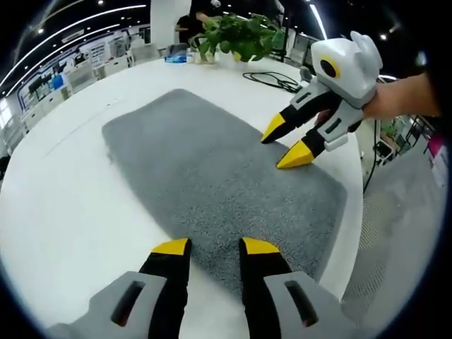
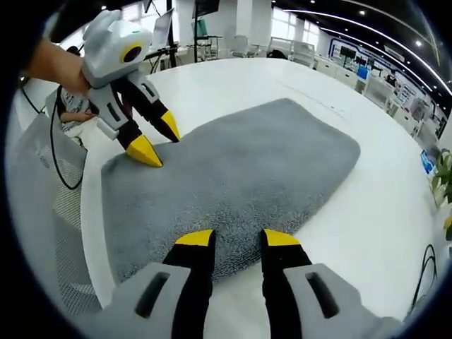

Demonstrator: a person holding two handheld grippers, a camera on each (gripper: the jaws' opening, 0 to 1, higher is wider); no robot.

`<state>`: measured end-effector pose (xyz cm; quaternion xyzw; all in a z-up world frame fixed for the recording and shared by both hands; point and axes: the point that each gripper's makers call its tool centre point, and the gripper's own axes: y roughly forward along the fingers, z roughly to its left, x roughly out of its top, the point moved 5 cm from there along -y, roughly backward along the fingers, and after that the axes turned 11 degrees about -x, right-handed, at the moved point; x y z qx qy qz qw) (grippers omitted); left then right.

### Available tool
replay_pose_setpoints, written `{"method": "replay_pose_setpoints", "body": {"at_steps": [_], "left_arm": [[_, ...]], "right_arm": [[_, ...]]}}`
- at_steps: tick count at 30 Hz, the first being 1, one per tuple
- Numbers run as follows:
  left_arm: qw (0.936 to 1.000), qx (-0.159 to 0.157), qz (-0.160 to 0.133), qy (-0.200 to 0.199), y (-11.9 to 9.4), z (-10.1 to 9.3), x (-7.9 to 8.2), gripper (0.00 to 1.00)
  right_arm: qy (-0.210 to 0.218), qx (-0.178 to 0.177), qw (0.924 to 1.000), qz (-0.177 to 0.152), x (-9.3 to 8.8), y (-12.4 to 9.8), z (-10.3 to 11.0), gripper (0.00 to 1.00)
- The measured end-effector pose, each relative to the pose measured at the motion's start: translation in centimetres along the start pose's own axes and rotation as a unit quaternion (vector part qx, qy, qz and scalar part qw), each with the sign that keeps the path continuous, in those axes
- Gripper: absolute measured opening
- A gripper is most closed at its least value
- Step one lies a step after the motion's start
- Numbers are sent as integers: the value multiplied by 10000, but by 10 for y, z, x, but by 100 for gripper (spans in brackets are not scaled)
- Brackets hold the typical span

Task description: Fold the towel on the table until its edges align and the towel forms a compact rectangular stack.

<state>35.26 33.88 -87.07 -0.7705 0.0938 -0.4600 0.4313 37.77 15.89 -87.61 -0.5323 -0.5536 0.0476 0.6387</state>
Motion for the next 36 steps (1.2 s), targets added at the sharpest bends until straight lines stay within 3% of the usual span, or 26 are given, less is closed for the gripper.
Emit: {"method": "replay_pose_setpoints", "body": {"at_steps": [17, 28, 36], "left_arm": [[9999, 128, -76, -70, 3, -2, 5, 29], [9987, 105, -420, 284, -14, -2, 18, 30], [9952, -243, -320, 888, -17, -16, 15, 31]], "right_arm": [[38, 46, 10000, -25, 1, -1, -2, 25], [267, 145, 9988, -387, 18, -21, 5, 30], [90, 414, 9981, -451, 20, -38, 25, 39]]}}
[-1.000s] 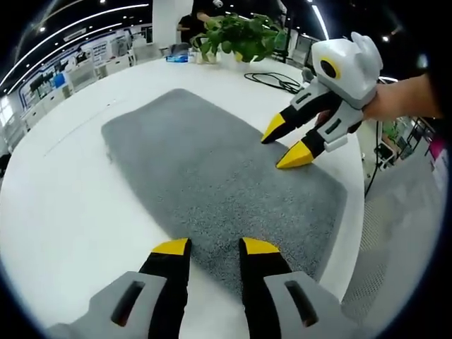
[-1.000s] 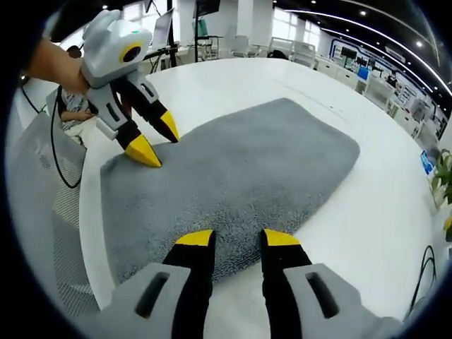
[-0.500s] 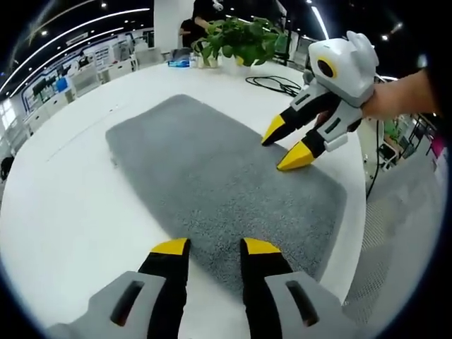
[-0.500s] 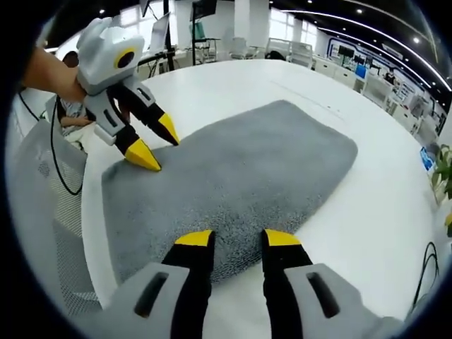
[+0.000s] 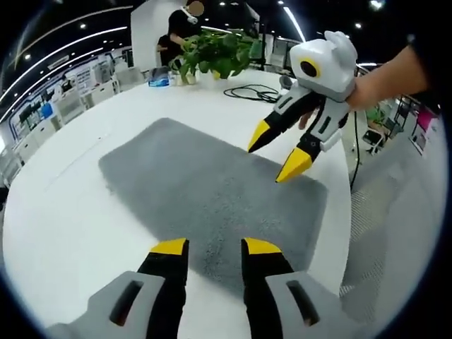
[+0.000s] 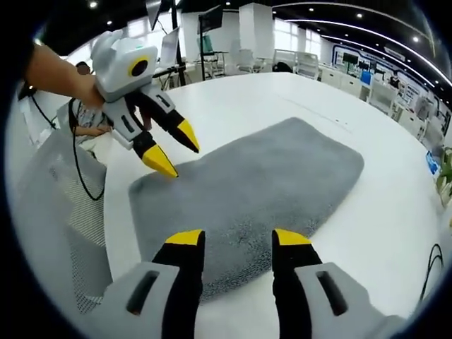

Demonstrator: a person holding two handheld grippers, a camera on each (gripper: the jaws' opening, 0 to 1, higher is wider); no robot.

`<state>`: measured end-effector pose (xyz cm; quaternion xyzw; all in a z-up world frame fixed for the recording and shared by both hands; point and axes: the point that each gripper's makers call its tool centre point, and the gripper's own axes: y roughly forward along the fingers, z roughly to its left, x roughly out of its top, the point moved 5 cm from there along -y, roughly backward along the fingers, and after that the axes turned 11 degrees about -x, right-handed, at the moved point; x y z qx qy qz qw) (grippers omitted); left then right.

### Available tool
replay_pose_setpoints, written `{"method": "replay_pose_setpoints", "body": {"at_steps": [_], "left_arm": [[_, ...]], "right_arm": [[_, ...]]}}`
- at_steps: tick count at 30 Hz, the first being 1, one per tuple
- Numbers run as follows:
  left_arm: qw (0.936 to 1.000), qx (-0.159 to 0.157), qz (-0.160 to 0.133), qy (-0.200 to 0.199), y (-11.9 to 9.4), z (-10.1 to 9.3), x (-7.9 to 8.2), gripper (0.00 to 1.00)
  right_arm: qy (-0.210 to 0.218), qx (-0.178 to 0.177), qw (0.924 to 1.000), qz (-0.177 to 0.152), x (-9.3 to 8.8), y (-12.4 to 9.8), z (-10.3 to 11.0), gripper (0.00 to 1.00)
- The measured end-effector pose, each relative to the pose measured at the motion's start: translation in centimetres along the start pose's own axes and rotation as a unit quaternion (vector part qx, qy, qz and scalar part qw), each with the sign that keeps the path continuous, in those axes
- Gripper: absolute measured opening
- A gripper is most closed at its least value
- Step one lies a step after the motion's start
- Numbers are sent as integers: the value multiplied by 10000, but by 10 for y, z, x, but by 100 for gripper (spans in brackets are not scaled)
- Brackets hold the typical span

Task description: Fold the towel on the table until its edges align and the towel forms a compact rectangular stack.

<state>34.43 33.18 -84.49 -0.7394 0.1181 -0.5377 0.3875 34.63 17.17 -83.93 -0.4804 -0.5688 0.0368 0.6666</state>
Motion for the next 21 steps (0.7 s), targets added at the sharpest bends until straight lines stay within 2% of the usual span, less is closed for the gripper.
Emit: {"method": "replay_pose_setpoints", "body": {"at_steps": [7, 14, 18, 21], "left_arm": [[9994, -195, 36, 291, -1, -8, -2, 33], [9995, -176, -27, 267, -3, -10, -4, 45], [9994, -268, -78, 193, -4, -15, -6, 50], [9990, -351, -111, 242, -5, -19, -7, 52]], "right_arm": [[-77, 232, 9997, -79, -7, -3, 11, 48], [-357, 352, 9987, -58, -15, -1, 18, 59], [-457, 409, 9981, -92, -17, -4, 22, 62], [-674, 519, 9964, 1, -24, -5, 27, 59]]}}
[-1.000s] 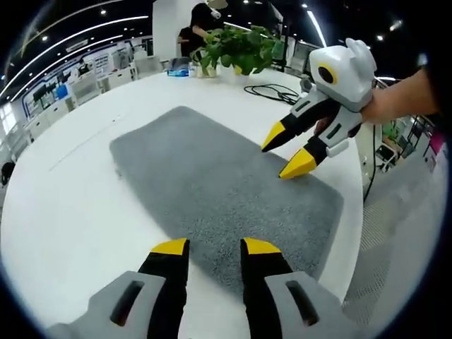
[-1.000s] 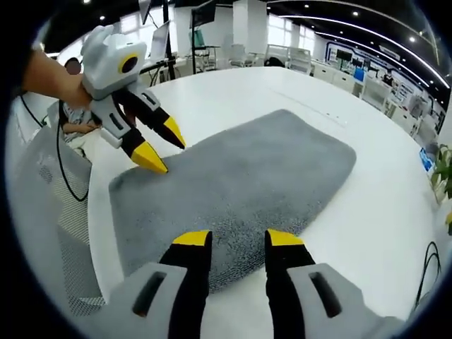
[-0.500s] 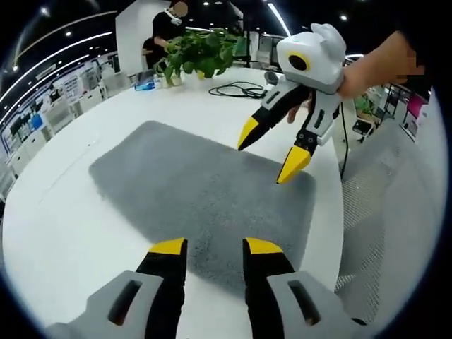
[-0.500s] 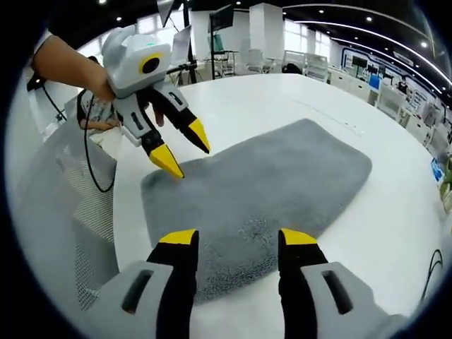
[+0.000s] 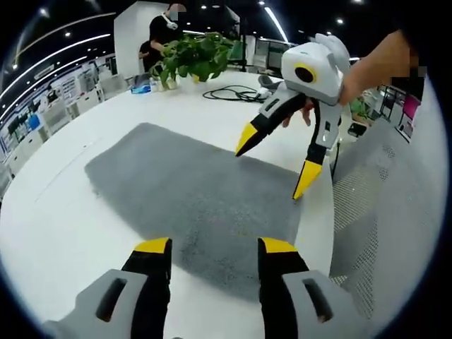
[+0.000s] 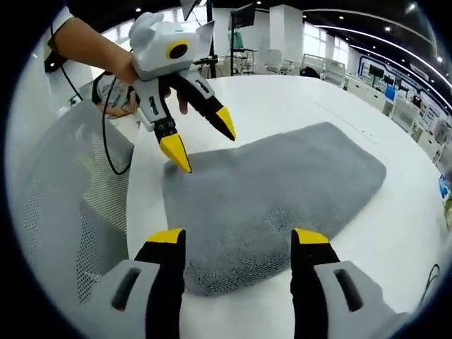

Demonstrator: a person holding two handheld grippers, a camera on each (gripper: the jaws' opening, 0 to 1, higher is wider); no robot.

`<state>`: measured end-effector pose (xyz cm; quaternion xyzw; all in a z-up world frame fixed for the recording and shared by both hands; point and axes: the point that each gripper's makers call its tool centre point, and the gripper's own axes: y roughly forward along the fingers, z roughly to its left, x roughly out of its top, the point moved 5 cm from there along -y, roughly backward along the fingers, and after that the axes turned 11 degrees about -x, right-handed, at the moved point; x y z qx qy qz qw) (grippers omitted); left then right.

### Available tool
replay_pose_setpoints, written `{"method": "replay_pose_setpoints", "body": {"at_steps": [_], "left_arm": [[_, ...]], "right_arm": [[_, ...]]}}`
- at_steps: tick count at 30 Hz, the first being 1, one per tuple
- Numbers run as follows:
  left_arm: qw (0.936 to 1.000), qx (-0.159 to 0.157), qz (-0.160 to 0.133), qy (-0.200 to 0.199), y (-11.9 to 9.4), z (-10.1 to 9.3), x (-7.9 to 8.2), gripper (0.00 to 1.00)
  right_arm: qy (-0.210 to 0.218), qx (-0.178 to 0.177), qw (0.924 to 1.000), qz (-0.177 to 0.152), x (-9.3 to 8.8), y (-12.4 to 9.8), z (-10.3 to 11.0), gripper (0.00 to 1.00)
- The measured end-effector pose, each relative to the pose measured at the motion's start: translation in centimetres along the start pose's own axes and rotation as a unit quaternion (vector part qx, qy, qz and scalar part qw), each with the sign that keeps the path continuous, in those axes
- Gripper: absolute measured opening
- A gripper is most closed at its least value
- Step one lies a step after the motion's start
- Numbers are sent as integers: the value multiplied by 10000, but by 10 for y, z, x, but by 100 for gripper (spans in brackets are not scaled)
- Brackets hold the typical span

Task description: Fold the towel on the table until its edges align and the towel forms a compact rectangular stack.

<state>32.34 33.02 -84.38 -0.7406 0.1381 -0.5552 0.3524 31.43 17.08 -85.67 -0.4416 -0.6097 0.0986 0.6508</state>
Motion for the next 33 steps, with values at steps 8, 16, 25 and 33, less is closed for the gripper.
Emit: {"method": "replay_pose_setpoints", "body": {"at_steps": [8, 16, 25, 33], "left_arm": [[9993, -253, 49, 277, 3, -12, -2, 53], [9970, -548, 227, 495, 8, -27, -13, 52], [9946, -497, 497, 767, 14, -33, -27, 49], [9904, -343, 726, 1127, 19, -29, -32, 42]], "right_arm": [[-414, 169, 9990, 75, -12, 0, 16, 57], [-598, 165, 9979, 162, -15, 0, 19, 55], [-972, 38, 9950, 235, -22, 6, 23, 53], [-931, -54, 9955, 159, -24, 6, 21, 46]]}}
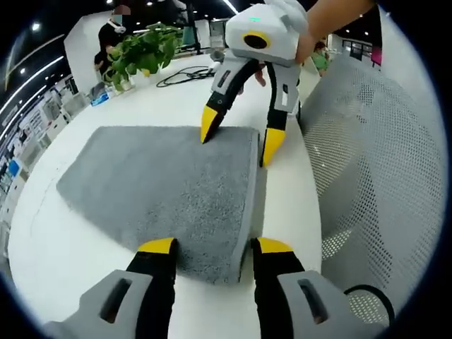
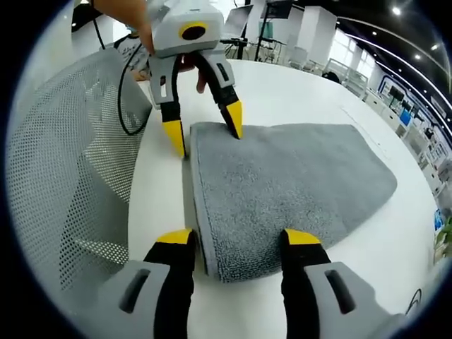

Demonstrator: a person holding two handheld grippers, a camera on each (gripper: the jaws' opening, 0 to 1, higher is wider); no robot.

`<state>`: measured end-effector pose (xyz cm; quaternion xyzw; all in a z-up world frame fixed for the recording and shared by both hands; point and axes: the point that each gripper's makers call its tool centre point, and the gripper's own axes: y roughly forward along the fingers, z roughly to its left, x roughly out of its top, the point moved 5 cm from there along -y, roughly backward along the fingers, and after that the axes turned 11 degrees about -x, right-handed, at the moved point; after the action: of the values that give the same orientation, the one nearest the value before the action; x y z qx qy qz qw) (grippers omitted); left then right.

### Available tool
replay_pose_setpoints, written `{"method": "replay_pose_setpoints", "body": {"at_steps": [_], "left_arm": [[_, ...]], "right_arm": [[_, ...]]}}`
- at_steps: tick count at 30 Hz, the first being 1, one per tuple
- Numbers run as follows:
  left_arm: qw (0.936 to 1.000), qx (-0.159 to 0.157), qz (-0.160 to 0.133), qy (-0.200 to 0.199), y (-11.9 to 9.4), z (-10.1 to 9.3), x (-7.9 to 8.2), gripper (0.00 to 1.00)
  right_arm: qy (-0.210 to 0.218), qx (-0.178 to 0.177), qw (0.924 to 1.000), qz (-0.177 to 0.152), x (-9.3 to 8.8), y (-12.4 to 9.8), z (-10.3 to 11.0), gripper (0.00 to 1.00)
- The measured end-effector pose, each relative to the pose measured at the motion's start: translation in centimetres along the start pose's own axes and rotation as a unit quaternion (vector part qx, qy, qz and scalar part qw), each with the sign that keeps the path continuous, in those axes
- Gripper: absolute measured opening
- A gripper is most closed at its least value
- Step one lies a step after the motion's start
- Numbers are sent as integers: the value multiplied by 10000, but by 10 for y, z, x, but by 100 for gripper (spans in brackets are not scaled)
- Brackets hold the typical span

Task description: Fold the towel on the table until its edges align and the towel forms a compact rectangular stack.

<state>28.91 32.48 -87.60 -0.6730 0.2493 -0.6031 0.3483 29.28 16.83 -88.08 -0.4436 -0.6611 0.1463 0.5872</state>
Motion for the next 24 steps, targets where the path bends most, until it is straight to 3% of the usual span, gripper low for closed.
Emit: {"method": "replay_pose_setpoints", "body": {"at_steps": [12, 19, 24], "left_arm": [[9999, 110, -64, -77, 1, 8, -2, 28], [9997, 154, -55, -197, -1, 14, -2, 15], [9997, 104, -50, -206, 0, 12, -1, 13]], "right_arm": [[159, 18, 9999, 61, -2, 2, -1, 37], [102, -46, 9998, 187, -1, 3, -7, 25], [109, -32, 9996, 242, -2, 4, -10, 19]]}}
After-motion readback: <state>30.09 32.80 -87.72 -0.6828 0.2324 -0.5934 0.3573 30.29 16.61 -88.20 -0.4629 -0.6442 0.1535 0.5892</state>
